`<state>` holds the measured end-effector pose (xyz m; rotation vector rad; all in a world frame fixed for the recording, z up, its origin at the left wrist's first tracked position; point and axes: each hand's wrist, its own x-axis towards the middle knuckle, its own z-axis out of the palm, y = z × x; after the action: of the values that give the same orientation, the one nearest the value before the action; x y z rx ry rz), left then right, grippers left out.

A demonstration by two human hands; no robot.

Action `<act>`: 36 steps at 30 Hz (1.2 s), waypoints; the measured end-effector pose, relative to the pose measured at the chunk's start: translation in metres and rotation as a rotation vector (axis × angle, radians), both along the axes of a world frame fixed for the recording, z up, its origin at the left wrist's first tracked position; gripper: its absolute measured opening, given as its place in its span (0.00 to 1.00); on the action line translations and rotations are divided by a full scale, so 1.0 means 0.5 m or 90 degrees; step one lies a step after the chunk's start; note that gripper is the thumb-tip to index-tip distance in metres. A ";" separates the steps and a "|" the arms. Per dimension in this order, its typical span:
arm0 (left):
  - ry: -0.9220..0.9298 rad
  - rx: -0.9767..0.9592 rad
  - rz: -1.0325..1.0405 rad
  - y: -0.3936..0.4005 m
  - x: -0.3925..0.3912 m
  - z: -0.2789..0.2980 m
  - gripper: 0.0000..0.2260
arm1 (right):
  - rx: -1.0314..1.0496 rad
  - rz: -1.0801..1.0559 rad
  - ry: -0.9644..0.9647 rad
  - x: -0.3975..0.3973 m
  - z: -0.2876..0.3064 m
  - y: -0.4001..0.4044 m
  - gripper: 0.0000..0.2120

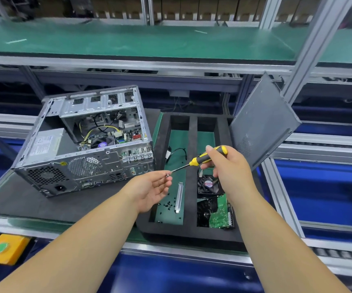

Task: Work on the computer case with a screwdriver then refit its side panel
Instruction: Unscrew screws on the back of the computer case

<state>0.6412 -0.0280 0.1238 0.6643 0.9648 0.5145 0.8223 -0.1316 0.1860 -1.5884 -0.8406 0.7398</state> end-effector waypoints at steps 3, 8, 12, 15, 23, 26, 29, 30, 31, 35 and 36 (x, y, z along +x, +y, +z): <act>-0.003 0.014 0.010 -0.001 -0.023 0.006 0.06 | -0.009 0.018 0.001 -0.019 -0.003 0.006 0.15; 0.004 0.023 0.047 0.001 -0.073 0.015 0.06 | -0.009 0.047 0.016 -0.062 -0.009 0.026 0.13; 0.004 0.019 0.076 0.005 -0.112 0.024 0.05 | 0.025 0.105 0.029 -0.097 -0.005 0.045 0.10; -0.025 -0.006 0.132 0.014 -0.146 0.034 0.05 | 0.024 0.151 0.019 -0.122 -0.004 0.056 0.04; -0.107 -0.028 0.240 0.044 -0.260 0.043 0.06 | -0.098 0.283 -0.060 -0.237 -0.013 0.085 0.06; -0.115 -0.031 0.243 0.058 -0.301 0.037 0.07 | -0.115 0.300 -0.056 -0.294 -0.020 0.106 0.06; -0.107 -0.039 0.250 0.077 -0.345 0.026 0.08 | -0.131 0.298 -0.073 -0.355 -0.028 0.129 0.05; -0.103 -0.042 0.249 0.084 -0.362 0.020 0.08 | -0.136 0.297 -0.068 -0.377 -0.032 0.137 0.05; -0.098 -0.044 0.247 0.091 -0.380 0.014 0.09 | -0.143 0.296 -0.062 -0.399 -0.038 0.145 0.05; -0.067 -0.045 0.238 0.124 -0.459 -0.018 0.10 | -0.229 0.310 -0.098 -0.492 -0.065 0.170 0.06; -0.057 -0.049 0.233 0.133 -0.478 -0.027 0.10 | -0.249 0.314 -0.094 -0.517 -0.075 0.174 0.06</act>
<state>0.4022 0.0386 0.1102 0.3925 1.0206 0.8184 0.5636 -0.0446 0.1483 -1.8141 -1.2793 1.2052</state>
